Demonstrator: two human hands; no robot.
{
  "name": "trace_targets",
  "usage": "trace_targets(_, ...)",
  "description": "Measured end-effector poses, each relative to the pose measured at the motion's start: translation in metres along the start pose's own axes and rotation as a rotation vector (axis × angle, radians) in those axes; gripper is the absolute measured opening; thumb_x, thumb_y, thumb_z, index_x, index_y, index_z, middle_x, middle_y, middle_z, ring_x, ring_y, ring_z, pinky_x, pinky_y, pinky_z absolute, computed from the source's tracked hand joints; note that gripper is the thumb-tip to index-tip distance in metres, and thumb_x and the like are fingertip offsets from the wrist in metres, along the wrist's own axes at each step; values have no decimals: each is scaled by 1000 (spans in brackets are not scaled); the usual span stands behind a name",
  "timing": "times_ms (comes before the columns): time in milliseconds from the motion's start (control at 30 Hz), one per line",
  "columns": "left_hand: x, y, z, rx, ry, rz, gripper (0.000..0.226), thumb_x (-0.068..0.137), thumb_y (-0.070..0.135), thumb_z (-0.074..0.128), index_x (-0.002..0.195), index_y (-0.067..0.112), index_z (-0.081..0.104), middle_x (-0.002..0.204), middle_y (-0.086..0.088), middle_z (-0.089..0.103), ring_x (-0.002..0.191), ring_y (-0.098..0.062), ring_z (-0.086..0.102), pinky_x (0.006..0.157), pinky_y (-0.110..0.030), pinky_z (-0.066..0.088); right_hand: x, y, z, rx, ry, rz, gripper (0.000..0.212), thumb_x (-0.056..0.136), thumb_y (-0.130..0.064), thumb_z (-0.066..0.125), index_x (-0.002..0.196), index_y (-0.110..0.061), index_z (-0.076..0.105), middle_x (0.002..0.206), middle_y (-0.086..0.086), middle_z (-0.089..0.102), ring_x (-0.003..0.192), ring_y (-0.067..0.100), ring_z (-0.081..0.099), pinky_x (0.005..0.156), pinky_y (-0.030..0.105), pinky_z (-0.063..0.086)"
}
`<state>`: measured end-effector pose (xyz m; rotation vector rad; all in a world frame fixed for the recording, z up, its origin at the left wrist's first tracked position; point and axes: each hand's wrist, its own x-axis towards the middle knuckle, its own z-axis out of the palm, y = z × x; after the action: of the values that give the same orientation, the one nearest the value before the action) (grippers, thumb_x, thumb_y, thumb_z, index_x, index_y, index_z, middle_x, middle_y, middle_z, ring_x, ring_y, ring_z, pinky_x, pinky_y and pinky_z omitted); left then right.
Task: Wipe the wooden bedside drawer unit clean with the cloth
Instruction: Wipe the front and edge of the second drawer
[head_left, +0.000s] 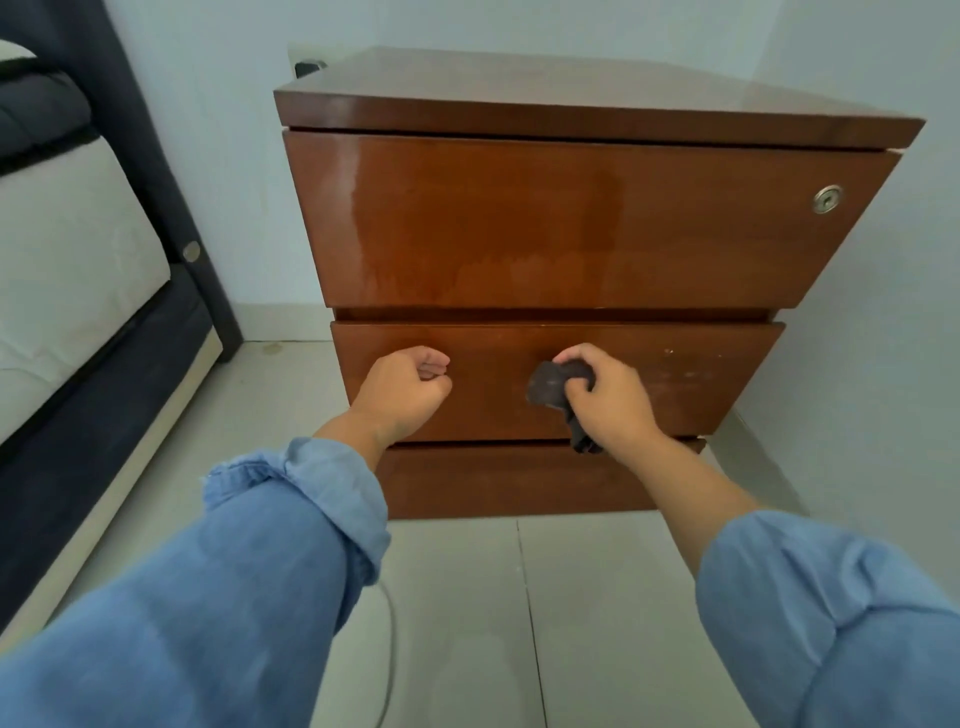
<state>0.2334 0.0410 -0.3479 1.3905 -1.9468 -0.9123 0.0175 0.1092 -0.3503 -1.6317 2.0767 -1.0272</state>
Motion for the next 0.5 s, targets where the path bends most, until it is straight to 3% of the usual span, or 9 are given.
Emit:
trace_targets(67, -7, -13, -3, 60, 7, 35, 27, 88, 12, 56, 114, 16, 63, 104, 5, 63, 97, -9, 57, 87, -19, 40, -10, -2, 15, -104, 45, -221, 37, 90, -5, 42, 115, -27, 57, 113, -3, 60, 91, 17, 56, 72, 30, 49)
trace_targets(133, -16, -34, -1, 85, 14, 3, 27, 86, 8, 55, 110, 15, 64, 102, 4, 64, 95, -10, 58, 84, -18, 40, -15, -7, 31, -200, 106, -424, 43, 87, -1, 42, 123, -22, 55, 123, -3, 56, 100, 21, 50, 83, 38, 48)
trace_targets(267, -30, -87, 12, 72, 121, -201, 35, 84, 4, 54, 117, 11, 58, 109, -2, 61, 100, -17, 58, 87, -23, 42, -7, -31, 64, -370, 239, -718, 49, 85, 0, 45, 131, -18, 50, 129, 5, 54, 97, 29, 49, 76, 42, 45)
trace_targets(367, -31, -117, 26, 93, 253, -338, 51, 83, 15, 62, 130, 11, 43, 129, -5, 47, 112, -24, 54, 90, -33, 44, 15, -38, 88, -581, 282, -918, 55, 88, -1, 46, 139, -21, 38, 138, 6, 46, 103, 28, 42, 84, 40, 39)
trace_targets(500, -15, -121, 52, -108, 420, -211, 72, 80, 12, 62, 143, 13, 27, 140, -6, 38, 127, -20, 41, 104, -37, 39, 37, -26, 117, -786, 427, -947, 56, 90, -15, 41, 143, -26, 31, 142, -1, 28, 106, 27, 36, 86, 41, 30)
